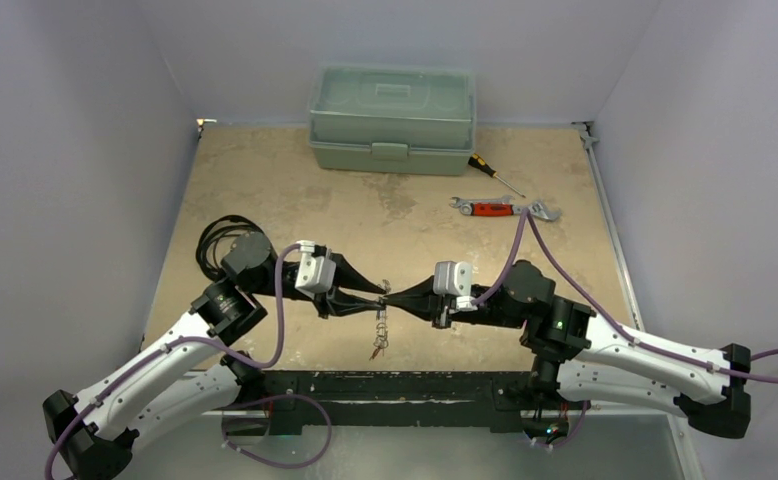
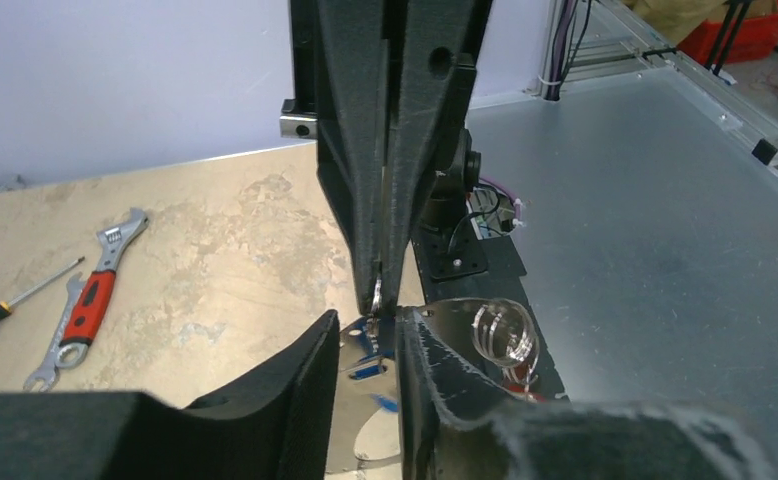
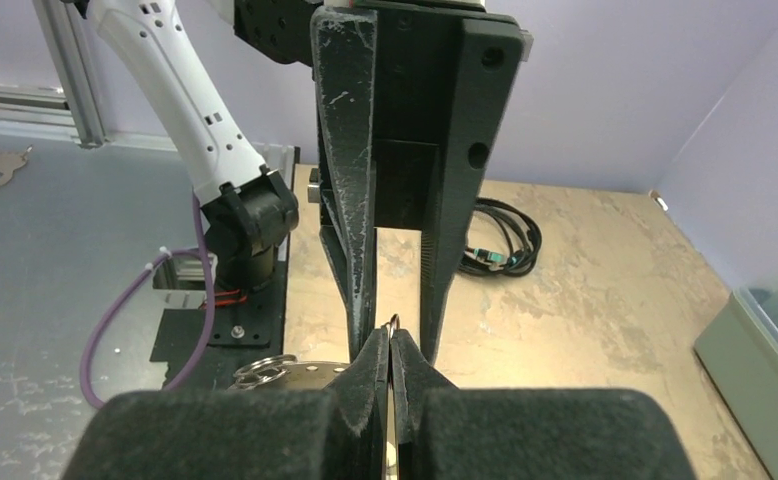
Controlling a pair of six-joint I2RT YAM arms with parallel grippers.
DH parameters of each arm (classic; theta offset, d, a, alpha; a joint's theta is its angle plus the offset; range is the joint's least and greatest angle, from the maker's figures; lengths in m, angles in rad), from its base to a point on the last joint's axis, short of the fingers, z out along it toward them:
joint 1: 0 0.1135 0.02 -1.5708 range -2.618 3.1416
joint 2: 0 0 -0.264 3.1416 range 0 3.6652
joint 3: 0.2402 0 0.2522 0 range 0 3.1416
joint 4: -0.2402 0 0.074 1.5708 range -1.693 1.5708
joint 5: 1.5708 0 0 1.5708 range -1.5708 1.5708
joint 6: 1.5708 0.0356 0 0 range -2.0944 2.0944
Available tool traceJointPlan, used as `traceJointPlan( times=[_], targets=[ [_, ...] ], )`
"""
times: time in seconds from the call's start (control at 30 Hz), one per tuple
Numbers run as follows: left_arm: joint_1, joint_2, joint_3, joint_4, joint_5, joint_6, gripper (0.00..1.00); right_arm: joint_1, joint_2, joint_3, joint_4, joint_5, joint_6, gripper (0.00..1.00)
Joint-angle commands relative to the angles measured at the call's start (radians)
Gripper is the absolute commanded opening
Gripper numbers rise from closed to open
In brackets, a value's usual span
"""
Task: Put the keys on the keyring
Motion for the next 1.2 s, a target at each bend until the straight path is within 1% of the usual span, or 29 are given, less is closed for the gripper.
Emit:
traceJointPlan(
  times=[0.0, 0.03, 0.07, 0.13, 0.17, 0.2, 0.23, 0.27, 0.3, 0.4, 0.43, 0.5, 0.53, 0.6, 0.7, 0.8, 0.9, 0.97, 1.07, 1.17],
  targets=[
    [0.005, 0.001, 0.041, 0.024, 0.009, 0.009, 0.14, 0.003, -0.009, 0.002, 0.064, 0.01, 0.008, 0.0],
    [0.005, 0.004, 0.043, 0.022, 0.01, 0.009, 0.08, 0.003, -0.01, 0.002, 0.065, 0.011, 0.009, 0.0],
    [0.005, 0.006, 0.042, 0.019, 0.009, 0.01, 0.06, 0.003, -0.012, 0.002, 0.065, 0.012, 0.009, 0.0],
    [0.004, 0.012, 0.042, 0.015, 0.002, 0.012, 0.07, 0.003, -0.019, 0.001, 0.069, 0.013, 0.009, 0.0],
    [0.004, 0.014, 0.043, 0.012, -0.002, 0.013, 0.11, 0.003, -0.023, 0.0, 0.071, 0.013, 0.008, 0.0],
    [0.005, 0.017, 0.044, 0.01, -0.005, 0.012, 0.12, 0.003, -0.026, 0.0, 0.071, 0.013, 0.009, 0.0],
    [0.005, 0.019, 0.045, 0.006, -0.006, 0.013, 0.1, 0.003, -0.027, 0.0, 0.07, 0.012, 0.01, 0.0],
    [0.005, 0.022, 0.046, 0.001, -0.009, 0.015, 0.04, 0.003, -0.029, 0.002, 0.068, 0.013, 0.011, 0.0],
    [0.004, 0.023, 0.049, -0.007, -0.019, 0.02, 0.0, 0.003, -0.03, 0.003, 0.063, 0.014, 0.011, 0.0],
    [0.004, 0.035, 0.063, -0.067, -0.092, 0.041, 0.0, 0.003, -0.039, 0.008, 0.049, 0.034, 0.021, 0.01],
    [0.004, 0.042, 0.075, -0.095, -0.124, 0.054, 0.0, 0.003, -0.042, 0.016, 0.037, 0.047, 0.023, 0.09],
    [0.005, 0.058, 0.104, -0.178, -0.167, 0.091, 0.0, 0.003, -0.052, 0.039, -0.001, 0.076, 0.025, 0.3],
    [0.005, 0.067, 0.111, -0.196, -0.182, 0.101, 0.0, 0.003, -0.056, 0.059, -0.031, 0.106, 0.024, 0.39],
    [0.005, 0.088, 0.129, -0.233, -0.21, 0.122, 0.0, 0.003, -0.056, 0.109, -0.121, 0.172, 0.024, 0.52],
    [0.005, 0.134, 0.165, -0.297, -0.242, 0.124, 0.0, 0.003, -0.02, 0.216, -0.287, 0.212, 0.02, 0.6],
    [0.005, 0.162, 0.19, -0.333, -0.228, 0.126, 0.0, 0.003, 0.043, 0.322, -0.468, 0.242, 0.01, 0.6],
    [0.005, 0.166, 0.192, -0.337, -0.188, 0.127, 0.0, 0.003, 0.092, 0.371, -0.584, 0.256, 0.002, 0.56],
    [0.004, 0.173, 0.195, -0.339, -0.148, 0.124, 0.0, 0.003, 0.105, 0.376, -0.627, 0.238, -0.003, 0.54],
    [0.003, 0.191, 0.203, -0.341, -0.053, 0.116, 0.0, 0.003, 0.097, 0.363, -0.631, 0.197, -0.004, 0.52],
    [0.003, 0.208, 0.211, -0.348, 0.005, 0.107, 0.0, 0.003, 0.091, 0.355, -0.625, 0.151, -0.011, 0.49]
  ],
)
